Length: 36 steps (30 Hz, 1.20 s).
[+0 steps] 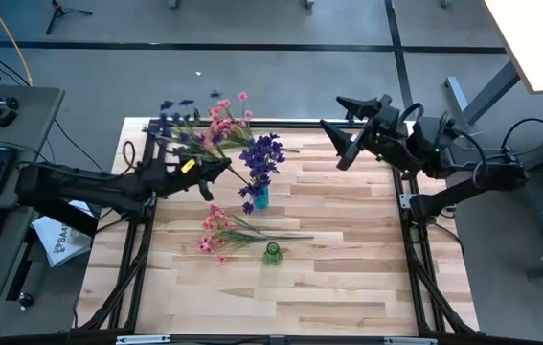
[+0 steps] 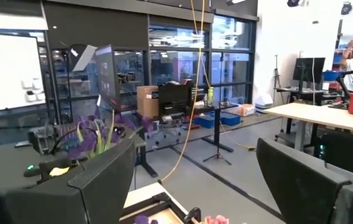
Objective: Sort flowers into vase by color
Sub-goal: Put the violet flowers into the blue crystal vase
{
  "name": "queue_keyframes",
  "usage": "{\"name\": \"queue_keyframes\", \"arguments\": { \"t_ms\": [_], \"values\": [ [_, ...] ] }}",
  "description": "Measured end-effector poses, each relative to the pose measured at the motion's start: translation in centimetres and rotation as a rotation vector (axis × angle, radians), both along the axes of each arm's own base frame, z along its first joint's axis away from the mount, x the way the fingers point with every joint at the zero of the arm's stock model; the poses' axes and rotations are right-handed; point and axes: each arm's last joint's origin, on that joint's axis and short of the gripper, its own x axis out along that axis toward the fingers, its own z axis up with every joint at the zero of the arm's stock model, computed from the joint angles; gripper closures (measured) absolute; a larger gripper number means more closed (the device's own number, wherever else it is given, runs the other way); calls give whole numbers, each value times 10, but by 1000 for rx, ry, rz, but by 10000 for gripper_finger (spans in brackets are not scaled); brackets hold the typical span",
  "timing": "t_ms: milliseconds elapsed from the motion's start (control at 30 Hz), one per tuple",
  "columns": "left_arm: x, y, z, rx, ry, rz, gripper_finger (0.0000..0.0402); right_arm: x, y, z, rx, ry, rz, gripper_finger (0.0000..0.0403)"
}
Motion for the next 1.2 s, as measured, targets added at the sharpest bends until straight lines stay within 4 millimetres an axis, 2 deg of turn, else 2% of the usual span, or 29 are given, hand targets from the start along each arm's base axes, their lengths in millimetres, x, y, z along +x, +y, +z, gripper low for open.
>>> {"name": "queue_keyframes", "arguments": {
  "t_ms": [400,667,1200],
  "values": [
    [21,19,-15,15,6,-39,401,4,0,-3,33,-10,3,73],
    [30,24,-7,57,13,-99,401,5,0,-3,33,-6,4,73],
    [58,27,-5,127,258,-179,401,5,0,-5,31,12,3,73]
  ]
}}
